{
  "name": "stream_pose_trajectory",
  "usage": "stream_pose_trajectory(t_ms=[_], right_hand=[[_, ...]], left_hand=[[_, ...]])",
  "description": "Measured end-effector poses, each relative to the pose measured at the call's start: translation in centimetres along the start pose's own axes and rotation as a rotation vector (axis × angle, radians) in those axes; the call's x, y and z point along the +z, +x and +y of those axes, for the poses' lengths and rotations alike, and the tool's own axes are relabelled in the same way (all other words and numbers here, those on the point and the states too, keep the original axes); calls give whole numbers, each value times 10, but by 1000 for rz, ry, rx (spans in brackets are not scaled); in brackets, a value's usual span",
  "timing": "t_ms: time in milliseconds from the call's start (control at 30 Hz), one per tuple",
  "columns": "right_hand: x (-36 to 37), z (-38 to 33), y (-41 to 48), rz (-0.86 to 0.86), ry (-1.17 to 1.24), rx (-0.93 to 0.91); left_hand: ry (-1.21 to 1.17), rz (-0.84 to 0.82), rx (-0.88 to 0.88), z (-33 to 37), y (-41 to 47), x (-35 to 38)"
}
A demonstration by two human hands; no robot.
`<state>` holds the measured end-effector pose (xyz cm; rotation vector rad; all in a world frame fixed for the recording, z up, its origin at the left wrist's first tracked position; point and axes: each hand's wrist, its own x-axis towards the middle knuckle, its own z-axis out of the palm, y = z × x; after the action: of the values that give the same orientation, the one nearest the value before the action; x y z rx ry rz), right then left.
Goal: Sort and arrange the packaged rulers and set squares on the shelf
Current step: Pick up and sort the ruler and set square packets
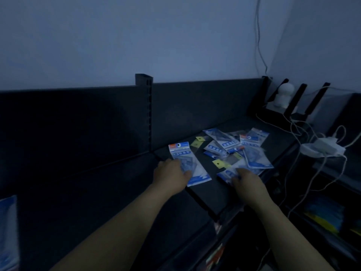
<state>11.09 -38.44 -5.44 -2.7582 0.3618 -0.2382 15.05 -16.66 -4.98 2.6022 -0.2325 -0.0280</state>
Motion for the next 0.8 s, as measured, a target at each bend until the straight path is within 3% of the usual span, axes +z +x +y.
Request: stream_pose_trajectory(t_ms=[133,267,333,500,667,800], right_hand=[[5,19,24,8,-76,-147],[2,20,34,-98,123,-264],[-4,25,42,-66,197,-246],[1,43,63,-93,67,-307],[7,39,65,-62,14,-376],[8,37,63,-63,17,-388]], left_hand=[[141,-71,-95,17,41,22],[210,-84,-126,20,62,39],[150,-34,-129,15,68,38],[-249,61,-134,-2,78,20],[-278,39,-282,-9,85,10],[-204,-31,-293,-11,82,4]])
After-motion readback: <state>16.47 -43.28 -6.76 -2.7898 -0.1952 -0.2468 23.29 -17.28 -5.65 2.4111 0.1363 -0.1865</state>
